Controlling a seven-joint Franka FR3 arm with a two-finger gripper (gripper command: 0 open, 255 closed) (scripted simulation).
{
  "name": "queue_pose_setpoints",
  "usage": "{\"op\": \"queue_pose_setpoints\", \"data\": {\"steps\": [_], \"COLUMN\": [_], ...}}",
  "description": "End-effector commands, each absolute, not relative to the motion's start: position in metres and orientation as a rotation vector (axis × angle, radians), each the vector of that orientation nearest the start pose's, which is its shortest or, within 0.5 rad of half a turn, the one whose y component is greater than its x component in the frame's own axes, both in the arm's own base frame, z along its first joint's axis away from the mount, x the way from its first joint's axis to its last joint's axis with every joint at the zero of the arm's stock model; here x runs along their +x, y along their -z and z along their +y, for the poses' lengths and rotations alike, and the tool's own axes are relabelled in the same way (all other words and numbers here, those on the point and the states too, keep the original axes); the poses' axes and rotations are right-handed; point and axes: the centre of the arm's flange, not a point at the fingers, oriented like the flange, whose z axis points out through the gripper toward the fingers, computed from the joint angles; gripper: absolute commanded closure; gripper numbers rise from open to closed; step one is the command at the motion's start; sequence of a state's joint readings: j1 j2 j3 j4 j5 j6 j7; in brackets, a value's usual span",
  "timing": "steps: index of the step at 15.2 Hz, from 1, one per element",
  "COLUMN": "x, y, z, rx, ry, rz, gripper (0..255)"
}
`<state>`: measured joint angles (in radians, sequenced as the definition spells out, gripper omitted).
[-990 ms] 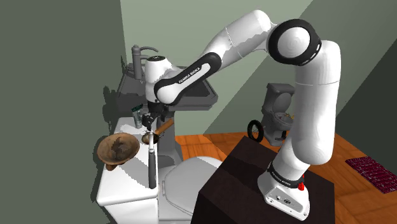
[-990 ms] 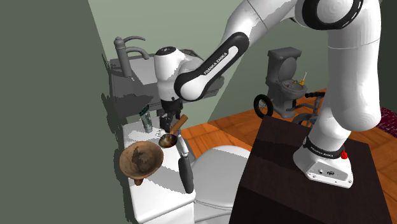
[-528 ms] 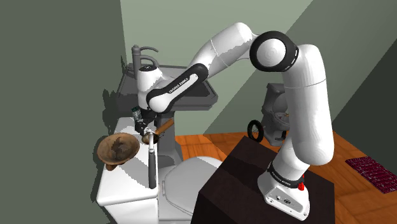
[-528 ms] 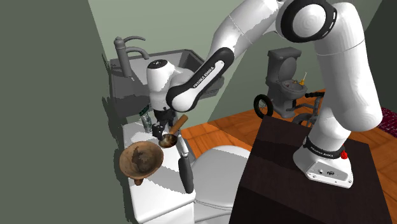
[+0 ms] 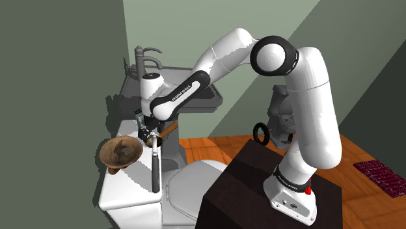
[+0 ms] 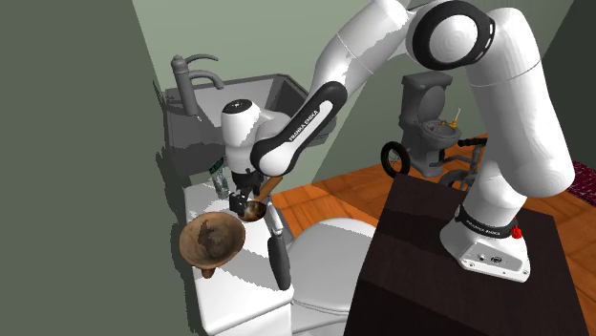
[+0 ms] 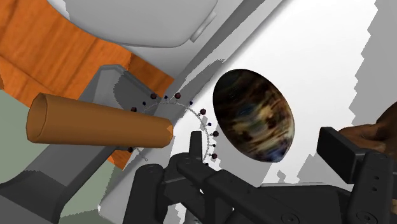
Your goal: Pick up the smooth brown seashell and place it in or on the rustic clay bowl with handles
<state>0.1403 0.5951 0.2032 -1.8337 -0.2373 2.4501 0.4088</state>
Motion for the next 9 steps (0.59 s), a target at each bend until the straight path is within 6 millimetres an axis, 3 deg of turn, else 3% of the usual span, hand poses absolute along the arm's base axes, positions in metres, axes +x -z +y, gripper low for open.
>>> {"op": "queue_pose_setpoints", "data": {"steps": [1,3,4,9], "x": [0.6155,0.6155,0.6155,0.6155], "y": [-0.2136,-0.2136,-0.2136,-0.2129], "z": [0.2108,0.2108,0.2108,0.2119], "rx": [-3.162,-3.162,-3.162,-3.162], "ry": [0.084,0.083,0.083,0.083], "rz": [-0.125,-0.125,-0.125,-0.124], "gripper": [0,0,255,255]}}
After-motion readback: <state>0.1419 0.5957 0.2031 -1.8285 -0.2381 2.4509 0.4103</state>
